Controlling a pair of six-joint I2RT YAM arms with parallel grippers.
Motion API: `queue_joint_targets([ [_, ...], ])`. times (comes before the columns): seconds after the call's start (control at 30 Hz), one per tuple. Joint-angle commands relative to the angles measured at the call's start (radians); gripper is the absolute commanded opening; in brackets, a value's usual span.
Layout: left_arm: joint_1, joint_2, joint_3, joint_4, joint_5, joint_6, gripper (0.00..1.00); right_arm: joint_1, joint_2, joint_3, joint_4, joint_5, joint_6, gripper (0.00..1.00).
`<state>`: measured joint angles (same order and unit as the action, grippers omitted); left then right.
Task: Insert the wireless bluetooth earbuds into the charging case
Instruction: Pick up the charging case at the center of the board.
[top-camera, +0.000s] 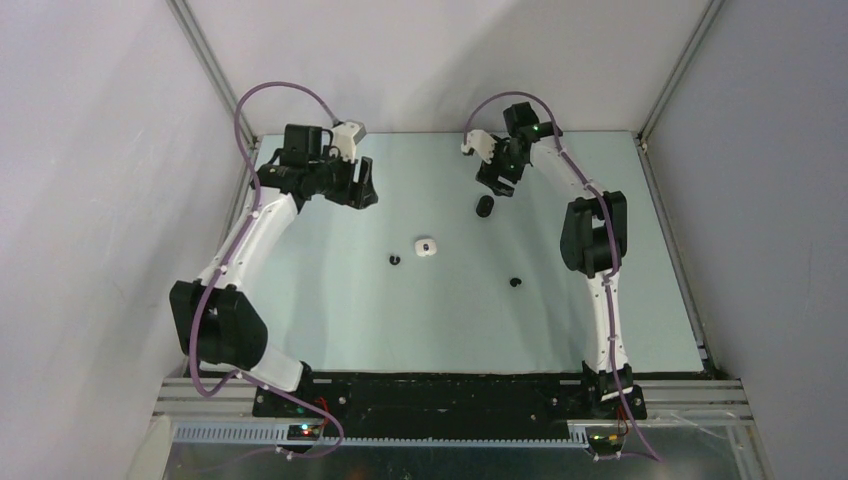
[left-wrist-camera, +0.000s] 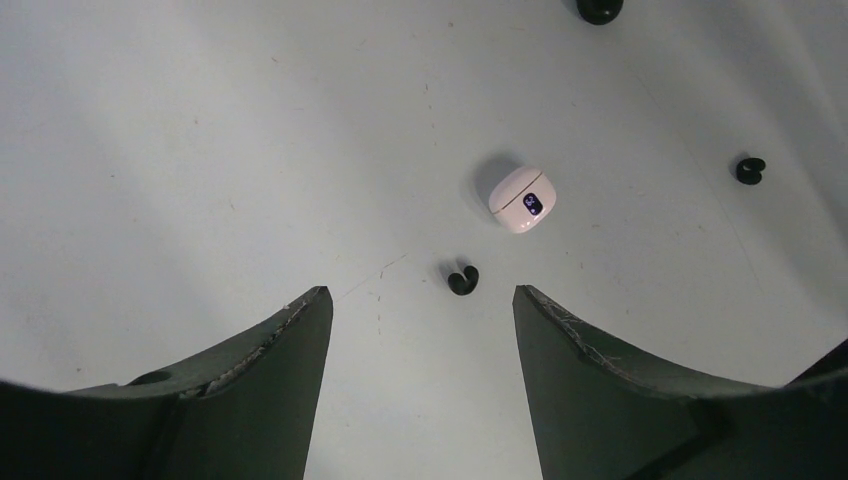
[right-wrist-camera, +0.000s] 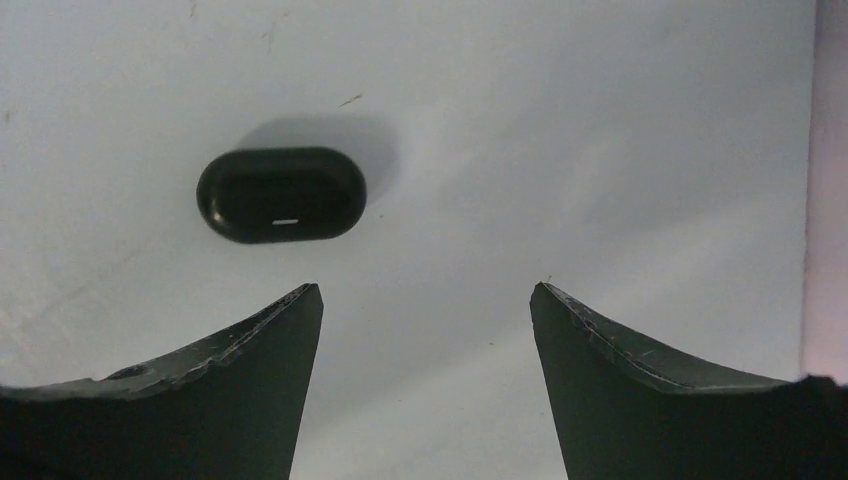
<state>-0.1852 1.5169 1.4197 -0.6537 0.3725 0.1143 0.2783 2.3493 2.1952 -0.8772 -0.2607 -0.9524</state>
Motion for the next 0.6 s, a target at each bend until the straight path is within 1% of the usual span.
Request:
queue_joint_targets([
  [0.0, 0.007, 0.000, 0.041, -0.013, 0.061, 0.041, 0.72, -0.010, 0.004, -0.003, -0.077, -0.060, -0.322, 0.81],
  [0.07, 0.007, 0.001, 0.034, -0.014, 0.064, 0.035, 0.72, -0.015, 0.021, -0.005, -0.103, -0.064, -0.419, 0.82],
  [0.2, 0.007, -0.005, 0.021, -0.018, 0.056, 0.029, 0.72, -0.012, 0.057, -0.003, -0.136, -0.100, -0.501, 0.83],
  [0.27, 0.007, -0.008, 0.018, -0.023, 0.046, 0.039, 0.72, -0.001, 0.073, -0.001, -0.141, -0.107, -0.524, 0.83],
  [0.4, 0.007, -0.014, 0.010, -0.027, 0.030, 0.045, 0.73, 0.028, 0.094, -0.001, -0.152, -0.098, -0.569, 0.79],
  [0.57, 0.007, -0.007, 0.002, -0.027, 0.027, 0.044, 0.72, 0.054, 0.116, 0.022, -0.144, -0.107, -0.565, 0.77],
])
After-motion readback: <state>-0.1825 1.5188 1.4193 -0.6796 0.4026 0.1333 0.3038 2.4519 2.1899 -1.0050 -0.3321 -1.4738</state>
